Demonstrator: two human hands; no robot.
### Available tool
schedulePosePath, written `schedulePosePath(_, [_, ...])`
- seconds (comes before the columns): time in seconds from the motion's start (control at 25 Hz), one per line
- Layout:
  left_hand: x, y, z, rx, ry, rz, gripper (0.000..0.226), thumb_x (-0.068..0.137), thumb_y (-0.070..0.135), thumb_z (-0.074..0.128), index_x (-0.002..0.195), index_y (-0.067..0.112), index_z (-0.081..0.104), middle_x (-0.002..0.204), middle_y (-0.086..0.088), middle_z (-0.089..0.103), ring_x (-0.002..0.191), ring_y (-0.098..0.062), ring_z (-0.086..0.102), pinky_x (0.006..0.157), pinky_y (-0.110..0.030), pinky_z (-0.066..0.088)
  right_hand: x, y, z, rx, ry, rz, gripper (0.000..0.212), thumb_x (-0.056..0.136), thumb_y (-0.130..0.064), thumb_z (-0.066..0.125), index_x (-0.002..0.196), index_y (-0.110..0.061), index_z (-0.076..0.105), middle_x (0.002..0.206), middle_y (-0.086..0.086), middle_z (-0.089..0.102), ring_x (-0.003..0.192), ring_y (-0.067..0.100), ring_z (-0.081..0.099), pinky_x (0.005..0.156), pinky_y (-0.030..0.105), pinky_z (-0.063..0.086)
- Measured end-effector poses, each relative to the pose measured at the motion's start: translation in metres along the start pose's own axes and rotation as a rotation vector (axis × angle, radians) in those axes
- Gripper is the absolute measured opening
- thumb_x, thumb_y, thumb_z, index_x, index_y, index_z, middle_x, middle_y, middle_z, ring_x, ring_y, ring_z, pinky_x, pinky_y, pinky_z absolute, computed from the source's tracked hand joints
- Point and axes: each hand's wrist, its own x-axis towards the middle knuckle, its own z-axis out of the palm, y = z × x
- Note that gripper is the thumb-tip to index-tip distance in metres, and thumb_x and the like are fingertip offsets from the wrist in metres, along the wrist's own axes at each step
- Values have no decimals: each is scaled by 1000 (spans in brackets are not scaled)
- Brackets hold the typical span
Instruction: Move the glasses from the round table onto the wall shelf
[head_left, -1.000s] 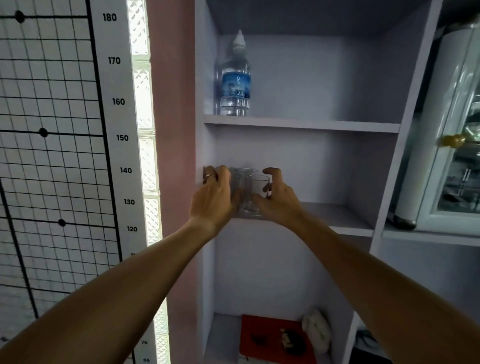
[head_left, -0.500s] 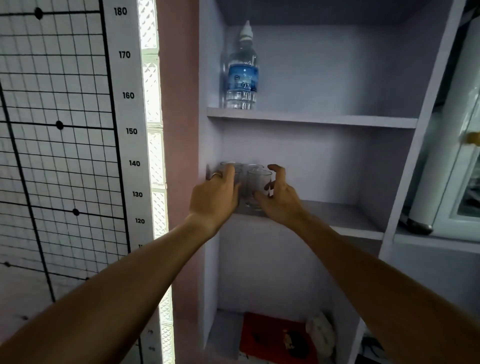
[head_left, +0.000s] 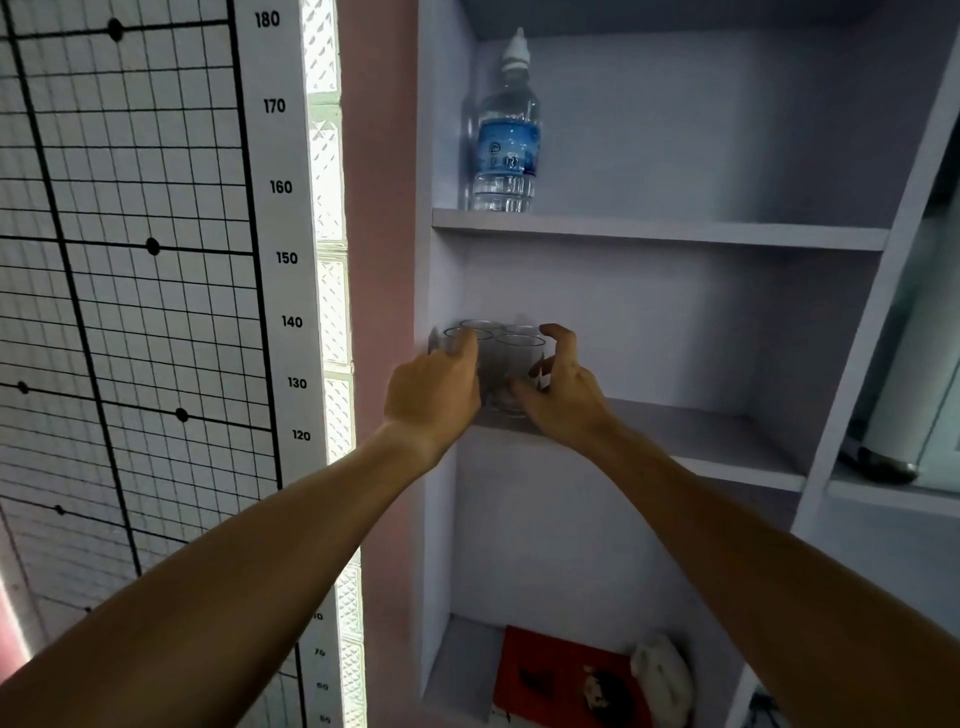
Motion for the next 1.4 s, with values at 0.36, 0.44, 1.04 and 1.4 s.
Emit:
schedulePosePath(0.36, [-1,-2,-3,-27,-13,16,21,98,22,52,116,12,48,114,-18,62,79,-34,69,72,-41,61,1,-2,5,-8,35,54,69,88,-29,70,138,-21,25,110,18,64,82,20,58,44,6,38])
schedulePosePath(0.44, [-3,-2,-6,-55,-29,31,20,96,22,54,113,13,48,109,-16,61,77,-33,68,71,-39,60,-1,-3,4,15,14,64,71,87,-28,71,140,-22,24,106,15,64,81,19,57,44,3,39])
schedulePosePath(1.04, [-97,-91,-79,53,-561,-198,19,90,48,59,94,30,61,87,9,67,86,-15,63,79,-35,51,-56,-57,51,-9,-110,-161,9,83,-33,69,81,-28,62,69,-15,61,63,1,59,56,22,49])
schedulePosePath(1.4, [-260,-213,-258,145,-580,-638,23,87,58,57,85,35,58,85,10,63,74,-7,58,63,-28,43,-138,-227,201,102,-796,-405,9,86,-31,72,91,-28,66,82,-16,61,81,0,61,68,18,47])
